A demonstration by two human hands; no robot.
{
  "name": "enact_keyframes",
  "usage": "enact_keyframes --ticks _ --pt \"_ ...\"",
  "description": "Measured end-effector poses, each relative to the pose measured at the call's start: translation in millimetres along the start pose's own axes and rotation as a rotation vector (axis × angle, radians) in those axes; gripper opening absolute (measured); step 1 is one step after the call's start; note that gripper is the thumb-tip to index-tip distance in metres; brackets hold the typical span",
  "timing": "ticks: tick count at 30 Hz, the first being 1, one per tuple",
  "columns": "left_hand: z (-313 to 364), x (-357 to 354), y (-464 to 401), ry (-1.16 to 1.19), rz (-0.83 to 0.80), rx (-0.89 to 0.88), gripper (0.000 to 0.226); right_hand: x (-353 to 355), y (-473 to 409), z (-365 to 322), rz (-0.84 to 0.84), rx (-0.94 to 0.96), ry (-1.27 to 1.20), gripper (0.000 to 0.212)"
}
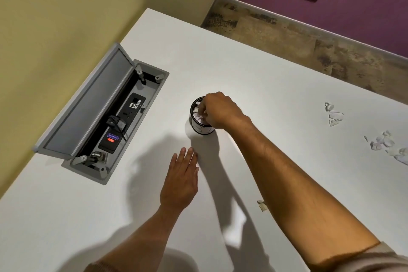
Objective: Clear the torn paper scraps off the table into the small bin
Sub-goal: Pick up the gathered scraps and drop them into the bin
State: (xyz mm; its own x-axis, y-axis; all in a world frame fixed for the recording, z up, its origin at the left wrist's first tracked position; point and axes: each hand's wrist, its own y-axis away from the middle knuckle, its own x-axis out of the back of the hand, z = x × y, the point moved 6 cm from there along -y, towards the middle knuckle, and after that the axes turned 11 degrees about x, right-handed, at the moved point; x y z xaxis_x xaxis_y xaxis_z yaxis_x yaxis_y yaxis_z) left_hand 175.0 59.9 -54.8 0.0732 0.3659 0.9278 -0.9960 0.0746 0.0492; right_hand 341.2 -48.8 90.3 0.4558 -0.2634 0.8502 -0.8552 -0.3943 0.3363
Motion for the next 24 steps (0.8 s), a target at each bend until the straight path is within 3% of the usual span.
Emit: enact_keyframes --ticks 6,10,16,24 --pt "1 1 0 -0.007 0.007 -0.009 0.048 0 -2 -2 -0.019 0.015 -0.023 0.007" --pt "2 2 0 -0.011 0.015 -0.017 0.048 -10 -10 -3 -0.077 0.007 -0.021 0.023" --pt "2 2 -1 -0.012 0.003 -0.019 0.048 -19 -17 -3 -0.112 -0.005 0.042 0.022" --pt "0 2 -1 -0.008 0.025 -0.021 0.047 -13 -6 1 -0.026 -0.044 -0.034 0.028"
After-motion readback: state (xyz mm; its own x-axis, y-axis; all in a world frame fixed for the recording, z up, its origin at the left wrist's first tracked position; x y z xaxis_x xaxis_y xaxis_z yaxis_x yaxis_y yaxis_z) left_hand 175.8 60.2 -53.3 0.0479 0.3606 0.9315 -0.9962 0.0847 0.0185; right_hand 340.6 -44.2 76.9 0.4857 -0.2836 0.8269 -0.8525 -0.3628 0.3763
